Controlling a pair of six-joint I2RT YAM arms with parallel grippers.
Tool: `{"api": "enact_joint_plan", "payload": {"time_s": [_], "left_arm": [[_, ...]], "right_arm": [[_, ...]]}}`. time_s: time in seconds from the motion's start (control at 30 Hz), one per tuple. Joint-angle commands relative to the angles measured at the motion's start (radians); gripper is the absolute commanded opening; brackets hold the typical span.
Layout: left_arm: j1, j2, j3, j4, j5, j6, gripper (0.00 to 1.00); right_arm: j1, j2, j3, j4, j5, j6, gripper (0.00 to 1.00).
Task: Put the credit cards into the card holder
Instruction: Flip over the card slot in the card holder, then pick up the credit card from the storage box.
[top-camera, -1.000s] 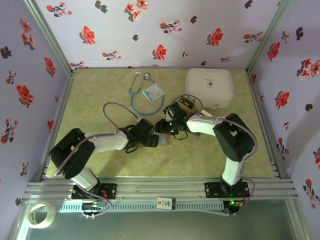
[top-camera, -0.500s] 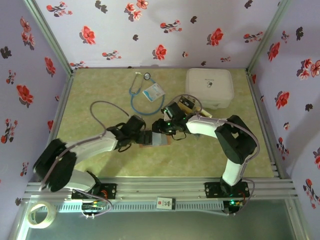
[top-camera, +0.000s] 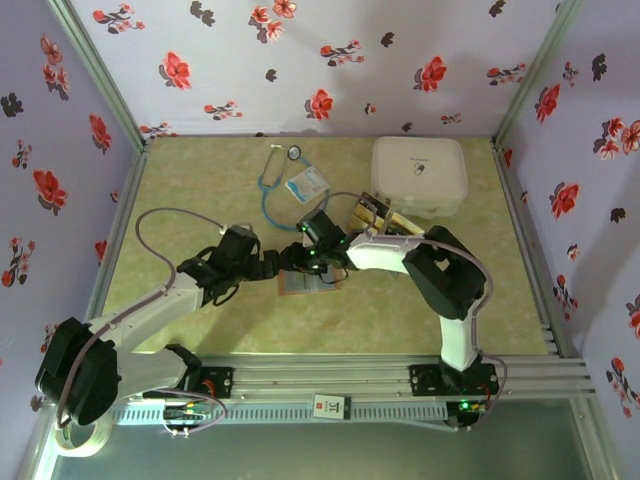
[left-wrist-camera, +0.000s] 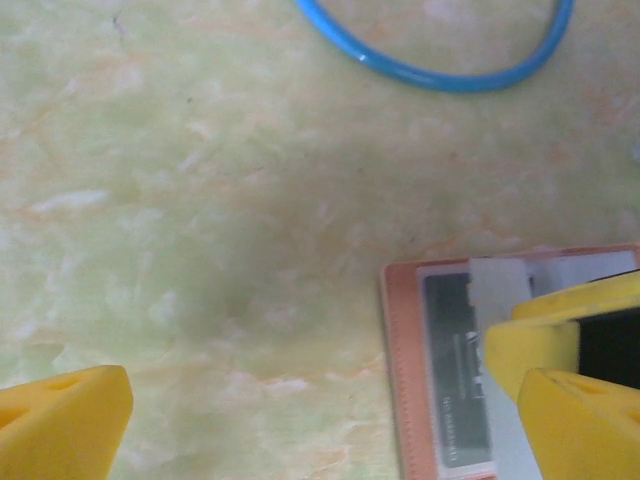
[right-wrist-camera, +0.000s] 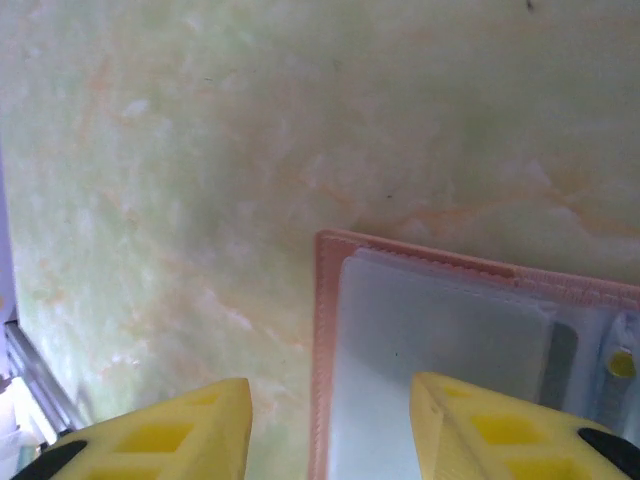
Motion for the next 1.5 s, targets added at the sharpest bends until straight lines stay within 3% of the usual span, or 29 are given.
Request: {"api": "enact_joint_plan", "payload": {"time_s": [0.0, 0.33, 0.53, 0.73, 0.9, 1.2, 1.47], "left_arm": [[0.011, -0.024, -0.016, -0.014, 0.004, 0.006, 1.00], [0.017, 0.005, -0.018, 0.003, 0.014, 0.007, 1.00], [0.017, 0.033, -0.001, 0.003, 0.015, 0.016, 1.00], [0.017, 0.075, 0.016, -0.001, 0.016, 0.029, 1.00], [0.017, 0.122, 0.032, 0.000, 0.023, 0.027, 1.00], [0.017, 0.154, 0.035, 0.004, 0.035, 0.023, 1.00], [0.017, 0.156, 0.022, 0.013, 0.043, 0.018, 1.00]], "right_arm": [[0.007, 0.033, 0.029, 0.028, 0.021, 0.039, 0.45], [-0.013, -0.077, 0.104, -0.133, 0.013, -0.060, 0.46], [-0.127, -0.199, 0.140, -0.370, 0.064, -0.228, 0.47], [-0.272, -0.259, 0.221, -0.658, 0.245, -0.508, 0.47], [-0.292, -0.211, 0.312, -0.810, 0.413, -0.671, 0.47], [-0.292, -0.106, 0.387, -0.880, 0.529, -0.753, 0.43], [-0.293, -0.057, 0.402, -0.869, 0.544, -0.757, 0.39]]}}
